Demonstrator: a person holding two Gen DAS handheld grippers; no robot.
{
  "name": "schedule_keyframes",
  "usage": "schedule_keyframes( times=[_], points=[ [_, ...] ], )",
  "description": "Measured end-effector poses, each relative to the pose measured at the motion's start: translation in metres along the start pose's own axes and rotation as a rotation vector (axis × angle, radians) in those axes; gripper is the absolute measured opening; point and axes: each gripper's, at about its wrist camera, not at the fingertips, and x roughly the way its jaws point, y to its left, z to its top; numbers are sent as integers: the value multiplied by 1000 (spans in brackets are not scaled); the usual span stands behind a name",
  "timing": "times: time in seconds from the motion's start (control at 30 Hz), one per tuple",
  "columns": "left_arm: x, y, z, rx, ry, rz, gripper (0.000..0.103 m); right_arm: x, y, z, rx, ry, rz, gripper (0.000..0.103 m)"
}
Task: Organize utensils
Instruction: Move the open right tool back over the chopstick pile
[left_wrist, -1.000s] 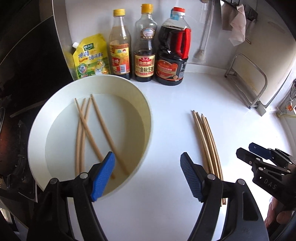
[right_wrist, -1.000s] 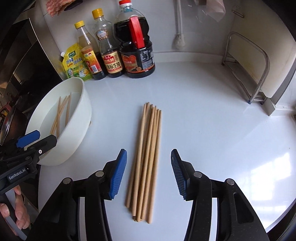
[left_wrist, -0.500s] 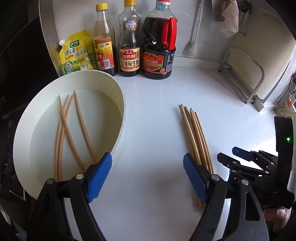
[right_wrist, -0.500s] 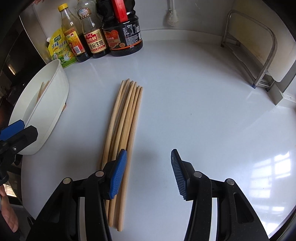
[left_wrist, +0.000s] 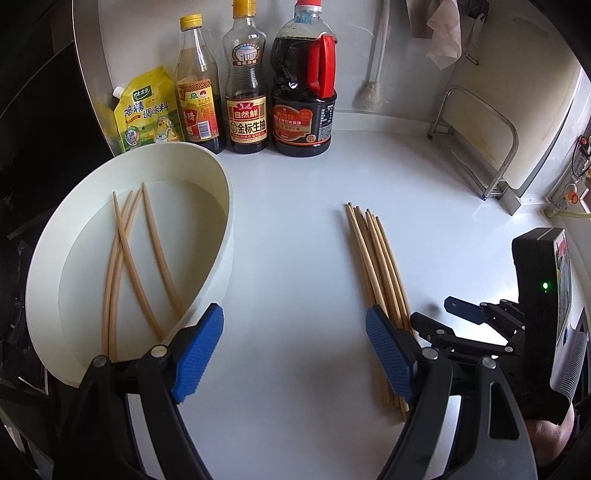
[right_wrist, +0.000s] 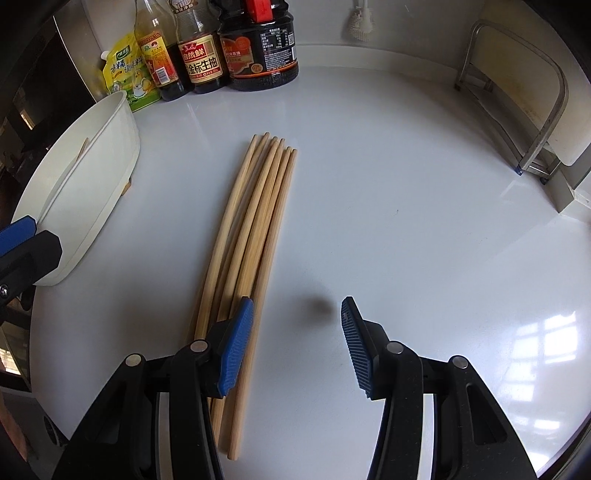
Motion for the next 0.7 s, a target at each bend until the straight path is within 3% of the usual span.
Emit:
schedule_keyframes(
  times=[0.37,0.7],
  points=[
    [13,-11,-21,-2,66,-40,78,-4,-5,-4,-16,1,-17,48],
    [51,-27,-26,-15,126,-49,78,-7,-31,-5,5,-26,-34,48]
  ],
)
